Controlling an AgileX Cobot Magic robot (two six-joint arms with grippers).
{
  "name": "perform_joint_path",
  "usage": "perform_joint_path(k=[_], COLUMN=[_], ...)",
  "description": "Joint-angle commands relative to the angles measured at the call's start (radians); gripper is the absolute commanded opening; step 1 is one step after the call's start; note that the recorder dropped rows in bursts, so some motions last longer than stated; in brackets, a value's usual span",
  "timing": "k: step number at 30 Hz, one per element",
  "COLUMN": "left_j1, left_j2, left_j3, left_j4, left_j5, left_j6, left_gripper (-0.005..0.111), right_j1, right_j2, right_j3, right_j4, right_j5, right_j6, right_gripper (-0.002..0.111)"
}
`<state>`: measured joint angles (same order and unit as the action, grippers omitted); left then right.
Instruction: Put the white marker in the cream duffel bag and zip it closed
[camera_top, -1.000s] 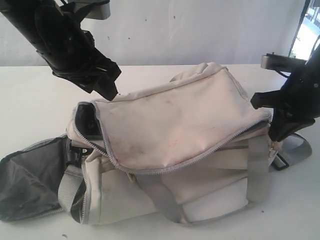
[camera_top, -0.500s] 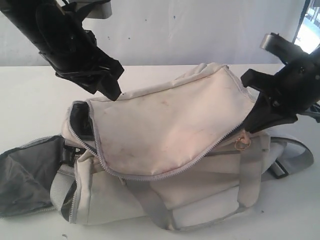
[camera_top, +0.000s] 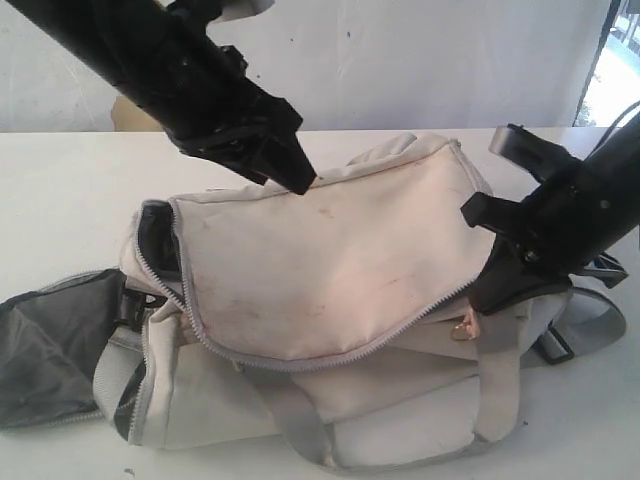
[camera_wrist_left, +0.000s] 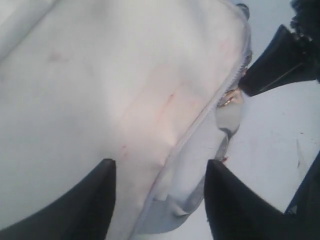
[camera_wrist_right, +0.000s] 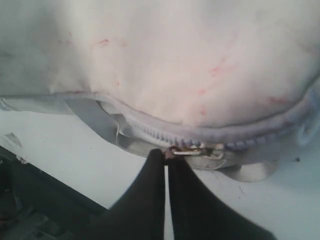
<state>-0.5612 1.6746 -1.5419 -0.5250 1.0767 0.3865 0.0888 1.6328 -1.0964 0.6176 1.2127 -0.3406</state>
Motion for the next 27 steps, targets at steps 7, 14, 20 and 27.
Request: perform_joint_path(k=[7, 14, 20, 27], left_j1=[-0.132, -0.17, -0.242, -0.326], left_j2=[0.094, 0.13, 0.131, 0.131], left_j3=[-0.005, -0.005, -0.005, -0.005], left_j4=[-0.019, -0.017, -0.003, 0.003], left_j5=[-0.05, -0.06, -0.089, -0.23], left_j6=[0.018, 0.018, 0.006, -0.031], left_gripper=[0.056, 0.056, 0.056, 0.056], right_j1=[0.031, 0.022, 0.001, -0.028], right_j2=[0.002, -0.005, -0.003, -0.005], right_j3=[0.0, -0.081, -0.116, -0.157], right_j4=[0.013, 0.009, 0.009, -0.025], right_j5=[0.008, 0.008, 0.008, 0.008], right_j6=[-0.048, 0.009, 0.034, 0.06], right_gripper=[0.036, 0.045, 0.045, 0.045])
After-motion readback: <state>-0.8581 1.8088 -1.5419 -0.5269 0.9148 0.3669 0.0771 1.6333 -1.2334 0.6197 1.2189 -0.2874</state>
